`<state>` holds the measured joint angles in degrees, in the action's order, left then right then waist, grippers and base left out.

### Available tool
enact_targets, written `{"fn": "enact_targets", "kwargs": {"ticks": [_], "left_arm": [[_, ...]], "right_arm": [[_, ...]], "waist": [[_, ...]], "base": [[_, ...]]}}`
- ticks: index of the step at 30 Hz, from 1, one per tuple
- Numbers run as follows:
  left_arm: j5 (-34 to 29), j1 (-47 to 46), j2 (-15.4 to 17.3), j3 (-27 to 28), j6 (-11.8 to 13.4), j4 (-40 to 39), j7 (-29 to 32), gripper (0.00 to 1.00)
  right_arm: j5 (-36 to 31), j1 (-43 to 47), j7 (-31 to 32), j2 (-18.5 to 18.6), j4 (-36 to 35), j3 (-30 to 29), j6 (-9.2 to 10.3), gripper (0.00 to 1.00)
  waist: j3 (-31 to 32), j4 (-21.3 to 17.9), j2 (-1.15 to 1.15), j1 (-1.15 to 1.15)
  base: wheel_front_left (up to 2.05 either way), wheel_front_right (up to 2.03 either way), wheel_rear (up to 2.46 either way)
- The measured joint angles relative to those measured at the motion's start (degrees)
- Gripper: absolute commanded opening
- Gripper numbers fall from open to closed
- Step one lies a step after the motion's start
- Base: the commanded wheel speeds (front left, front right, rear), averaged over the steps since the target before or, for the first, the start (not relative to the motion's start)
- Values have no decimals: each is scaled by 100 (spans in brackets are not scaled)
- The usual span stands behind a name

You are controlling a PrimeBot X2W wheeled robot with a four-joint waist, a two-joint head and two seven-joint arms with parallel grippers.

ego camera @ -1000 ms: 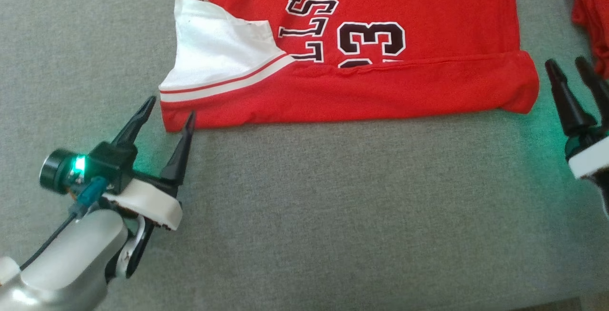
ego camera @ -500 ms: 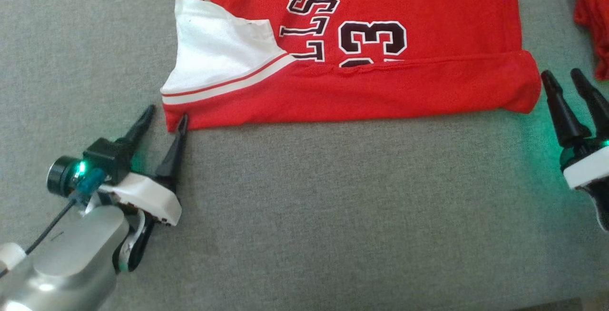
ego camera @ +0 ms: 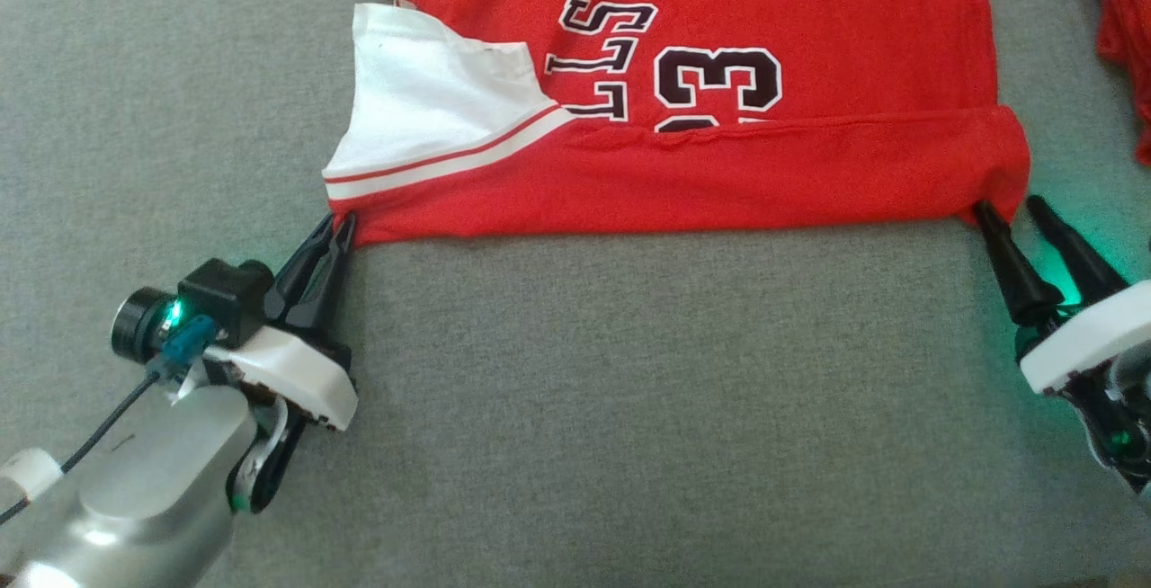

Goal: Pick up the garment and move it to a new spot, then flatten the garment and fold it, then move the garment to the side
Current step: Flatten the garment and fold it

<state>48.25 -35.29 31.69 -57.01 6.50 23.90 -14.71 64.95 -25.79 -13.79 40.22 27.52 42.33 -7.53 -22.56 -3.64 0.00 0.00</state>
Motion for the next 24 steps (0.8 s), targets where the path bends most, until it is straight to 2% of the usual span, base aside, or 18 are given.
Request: {"fn": "enact_targets", "kwargs": {"ticks": [1, 2, 3, 4, 12, 17, 24], "left_arm": [[0, 8, -1, 1, 0, -8, 0, 0], [-5, 16, -1, 3, 0, -19, 0, 0], [-45, 27, -1, 12, 0, -31, 0, 0], [-80, 37, -1, 19, 0, -52, 0, 0], [-135, 279, 56, 98, 9, -355, 0, 0], [-129, 661, 203, 118, 177, -781, 0, 0], [31, 1324, 477, 91, 546, -1668, 154, 0]], "right_arm": [[70, -43, 68, -23, 53, 77, 0, 69], [125, -85, 100, -26, 85, 142, 0, 69], [179, -122, 127, -25, 102, 185, 0, 27], [246, -158, 145, -25, 112, 230, 0, 0], [465, -207, 153, 177, 119, 653, 0, 0], [461, -202, 84, 448, 10, 964, 0, 0], [449, -136, 67, 925, -119, 1295, 0, 0]], "waist": [[11, 16, 0, 0], [21, 29, 0, 0], [33, 41, 0, 0], [45, 52, 0, 0], [229, 103, 0, 0], [404, 127, 0, 0], [626, 218, 0, -1]], "base": [[0, 0, 0], [0, 0, 0], [0, 0, 0], [0, 0, 0], [0, 0, 0], [0, 0, 0], [0, 0, 0]]}}
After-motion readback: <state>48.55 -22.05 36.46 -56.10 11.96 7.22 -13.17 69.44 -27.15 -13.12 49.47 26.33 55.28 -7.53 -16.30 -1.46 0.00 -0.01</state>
